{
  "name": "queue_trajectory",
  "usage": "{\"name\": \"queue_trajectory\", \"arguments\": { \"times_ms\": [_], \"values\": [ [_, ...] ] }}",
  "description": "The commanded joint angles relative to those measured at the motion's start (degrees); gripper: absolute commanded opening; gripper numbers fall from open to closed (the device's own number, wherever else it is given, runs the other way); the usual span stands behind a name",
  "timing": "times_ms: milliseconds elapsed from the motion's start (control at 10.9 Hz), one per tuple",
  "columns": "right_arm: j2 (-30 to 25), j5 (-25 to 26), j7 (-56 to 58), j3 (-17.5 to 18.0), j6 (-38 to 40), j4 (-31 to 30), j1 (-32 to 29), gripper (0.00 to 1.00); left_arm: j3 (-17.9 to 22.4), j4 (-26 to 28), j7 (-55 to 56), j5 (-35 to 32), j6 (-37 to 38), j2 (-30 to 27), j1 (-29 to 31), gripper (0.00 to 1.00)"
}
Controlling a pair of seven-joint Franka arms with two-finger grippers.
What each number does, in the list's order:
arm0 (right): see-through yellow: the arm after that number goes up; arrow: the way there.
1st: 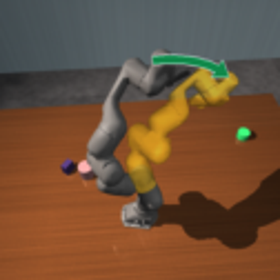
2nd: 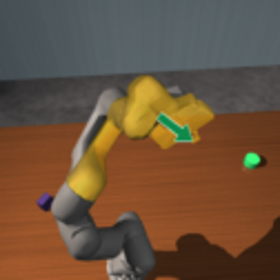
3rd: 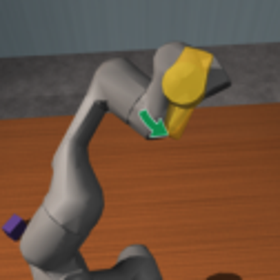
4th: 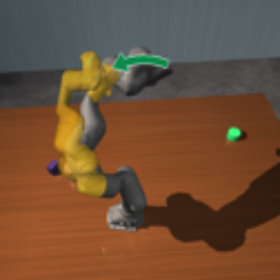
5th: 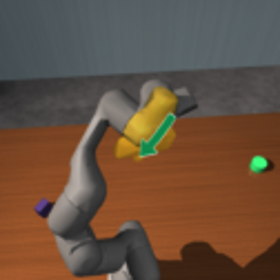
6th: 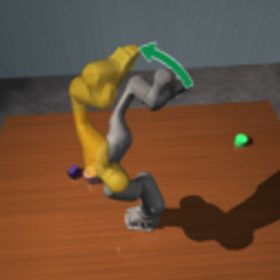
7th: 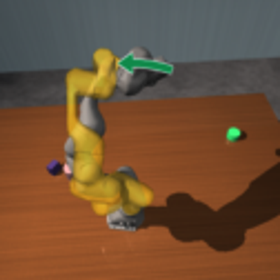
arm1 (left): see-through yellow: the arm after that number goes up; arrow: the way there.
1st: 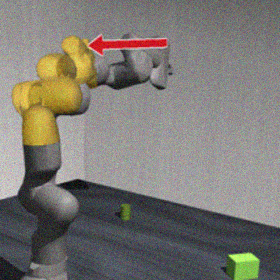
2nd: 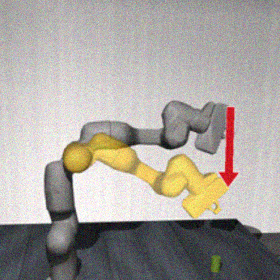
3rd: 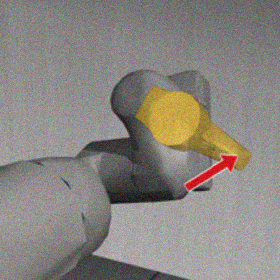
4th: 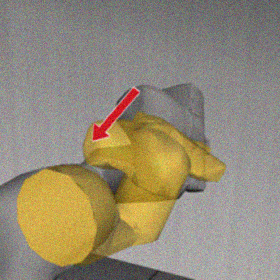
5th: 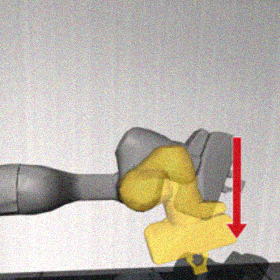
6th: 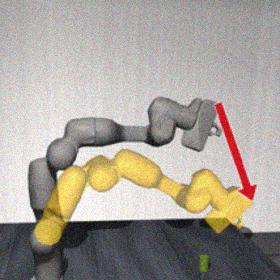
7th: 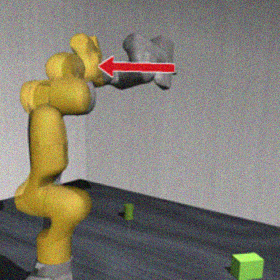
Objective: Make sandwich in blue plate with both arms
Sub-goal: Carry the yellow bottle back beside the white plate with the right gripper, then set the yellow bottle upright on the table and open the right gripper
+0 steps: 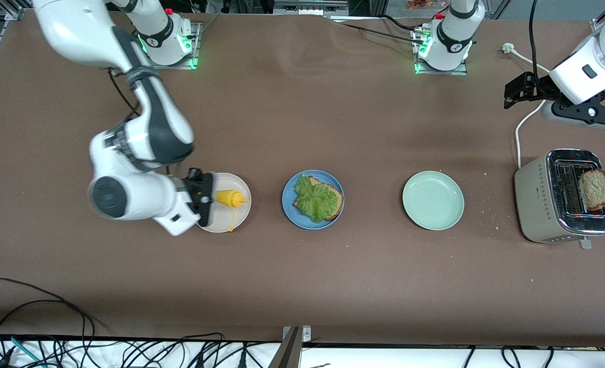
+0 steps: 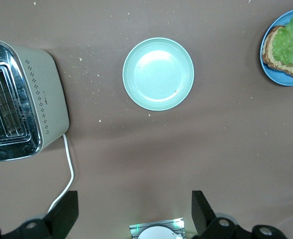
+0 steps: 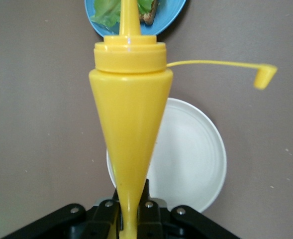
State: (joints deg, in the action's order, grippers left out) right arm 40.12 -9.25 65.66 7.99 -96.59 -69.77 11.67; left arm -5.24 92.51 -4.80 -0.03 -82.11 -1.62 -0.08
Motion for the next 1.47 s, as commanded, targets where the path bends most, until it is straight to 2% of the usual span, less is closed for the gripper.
{"name": "queue_trajectory", "arguments": {
  "times_ms": [0,276,460,736,920,1379],
  "values": [
    [0.39,-10.23,18.31,1.59,-0.36,-1.95,-10.59,0.0,-0.21,-0.23,0.05,-1.28,0.72,-0.4,-0.01,1.0],
    [3.02,-15.96,31.15,1.68,0.17,-2.04,-16.14,0.0,-0.21,-0.23,0.05,-1.28,0.72,-0.4,-0.01,1.0],
    [6.01,-23.42,41.69,1.59,0.26,-2.12,-19.22,0.0,-0.21,-0.23,0.05,-1.28,0.72,-0.4,0.08,1.0],
    [10.92,-29.93,53.57,1.59,2.01,-2.12,-23.0,0.0,-0.21,-0.23,0.05,-1.28,0.72,-0.4,0.08,1.0],
    [13.39,-30.74,58.86,1.77,2.81,-2.12,-24.94,0.0,-0.21,-0.23,0.05,-1.28,0.72,-0.4,0.08,1.0],
    [20.51,-31.71,66.08,8.26,2.81,-2.12,-31.17,0.0,-0.21,-0.23,0.05,-1.28,0.72,-0.4,0.08,1.0]
  ]
}}
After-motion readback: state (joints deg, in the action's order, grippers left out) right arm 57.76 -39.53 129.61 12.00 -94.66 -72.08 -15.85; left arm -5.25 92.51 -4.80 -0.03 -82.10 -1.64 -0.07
